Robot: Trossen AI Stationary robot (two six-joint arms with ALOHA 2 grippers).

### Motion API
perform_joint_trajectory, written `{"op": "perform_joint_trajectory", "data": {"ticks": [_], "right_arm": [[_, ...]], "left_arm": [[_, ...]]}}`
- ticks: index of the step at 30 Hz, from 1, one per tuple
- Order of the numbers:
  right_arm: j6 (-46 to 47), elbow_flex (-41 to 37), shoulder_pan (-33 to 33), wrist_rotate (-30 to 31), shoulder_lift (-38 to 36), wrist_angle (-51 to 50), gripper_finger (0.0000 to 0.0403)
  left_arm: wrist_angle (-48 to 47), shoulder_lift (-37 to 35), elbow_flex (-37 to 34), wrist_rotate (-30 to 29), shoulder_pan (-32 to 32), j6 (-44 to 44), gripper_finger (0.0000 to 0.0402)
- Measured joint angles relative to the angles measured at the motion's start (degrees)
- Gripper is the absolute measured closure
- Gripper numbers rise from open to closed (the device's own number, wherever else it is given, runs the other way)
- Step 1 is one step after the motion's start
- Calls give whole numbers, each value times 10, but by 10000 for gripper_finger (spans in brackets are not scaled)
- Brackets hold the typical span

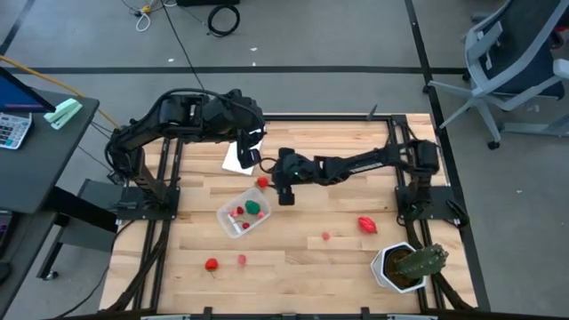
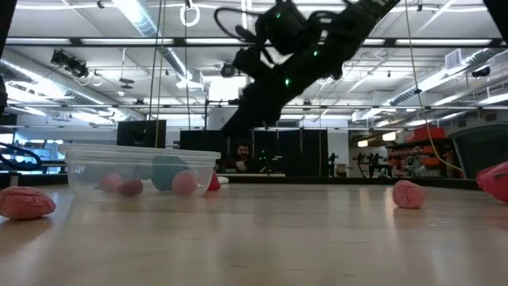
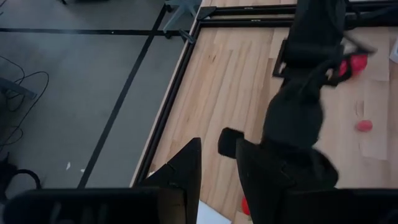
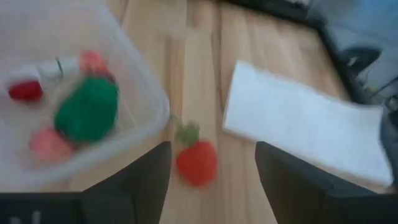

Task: Pick and placing Produce into tupperware
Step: Put the strawberry into the transparent bin

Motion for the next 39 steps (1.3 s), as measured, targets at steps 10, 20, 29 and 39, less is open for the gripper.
{"op": "perform_joint_trajectory", "data": {"ticks": [10, 20, 29, 39], "right_arm": [[-61, 144, -11, -24, 125, -84, 162], [-90, 281, -10, -44, 221, -187, 163], [-91, 282, -10, -3, 225, -208, 183], [-73, 282, -10, -1, 223, -205, 364]], "left_arm": [[-3, 0, 0, 0, 0, -12, 294], [-28, 0, 0, 0, 0, -11, 294], [-47, 0, 0, 0, 0, -11, 294], [-52, 0, 0, 0, 0, -11, 294]]}}
